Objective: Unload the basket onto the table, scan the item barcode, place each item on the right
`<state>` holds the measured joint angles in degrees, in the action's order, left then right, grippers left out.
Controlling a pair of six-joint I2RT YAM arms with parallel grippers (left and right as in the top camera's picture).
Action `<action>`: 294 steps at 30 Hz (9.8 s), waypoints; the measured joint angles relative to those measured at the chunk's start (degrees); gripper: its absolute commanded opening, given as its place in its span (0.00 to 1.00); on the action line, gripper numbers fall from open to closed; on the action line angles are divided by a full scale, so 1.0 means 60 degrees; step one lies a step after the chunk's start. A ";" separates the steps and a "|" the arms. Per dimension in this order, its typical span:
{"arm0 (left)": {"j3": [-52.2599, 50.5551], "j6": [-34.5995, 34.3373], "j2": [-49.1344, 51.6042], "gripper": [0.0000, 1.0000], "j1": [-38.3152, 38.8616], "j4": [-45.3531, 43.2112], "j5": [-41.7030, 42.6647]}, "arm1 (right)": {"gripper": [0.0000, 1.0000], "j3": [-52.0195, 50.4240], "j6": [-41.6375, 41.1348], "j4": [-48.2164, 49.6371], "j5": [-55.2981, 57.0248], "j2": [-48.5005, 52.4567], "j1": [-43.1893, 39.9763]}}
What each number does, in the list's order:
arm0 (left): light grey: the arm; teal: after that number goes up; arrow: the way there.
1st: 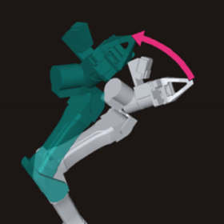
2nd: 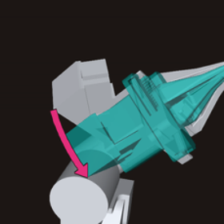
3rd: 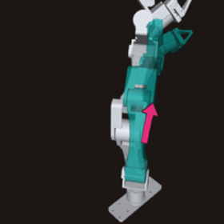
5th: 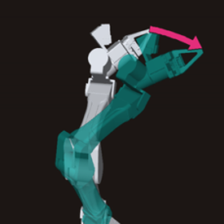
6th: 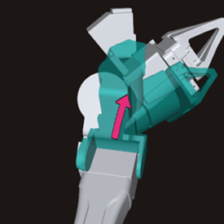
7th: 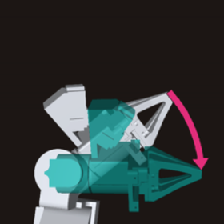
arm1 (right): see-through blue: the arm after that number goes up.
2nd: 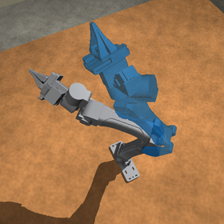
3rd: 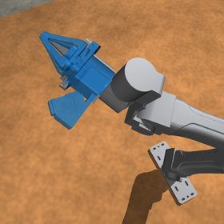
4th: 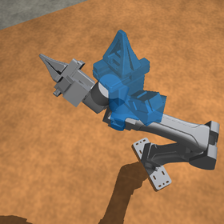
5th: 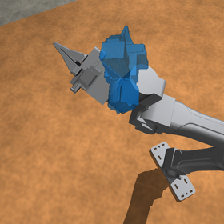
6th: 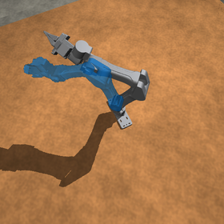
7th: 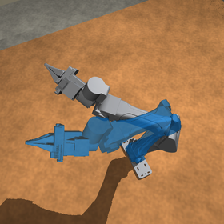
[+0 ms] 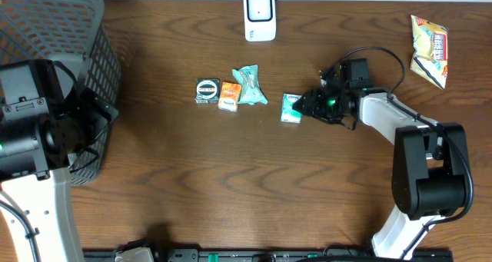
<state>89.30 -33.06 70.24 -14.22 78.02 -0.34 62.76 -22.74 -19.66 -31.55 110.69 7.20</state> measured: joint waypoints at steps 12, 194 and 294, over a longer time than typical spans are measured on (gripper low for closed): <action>0.0000 0.0000 0.0000 0.98 0.0000 0.0000 0.0000 | 0.38 0.0004 -0.0379 0.0579 0.0696 0.0098 0.0765; 0.0000 0.0000 0.0000 0.98 -0.0007 0.0007 -0.0004 | 0.01 1.1963 0.9763 -0.0412 0.9694 0.6138 0.3147; 0.0000 0.0000 0.0000 0.98 -0.0007 0.0000 0.0000 | 0.43 0.9938 0.0863 -0.5701 0.6320 0.4772 0.4575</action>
<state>89.30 -33.06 70.24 -14.26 78.02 -0.34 122.39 -17.56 -53.87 6.37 139.33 34.65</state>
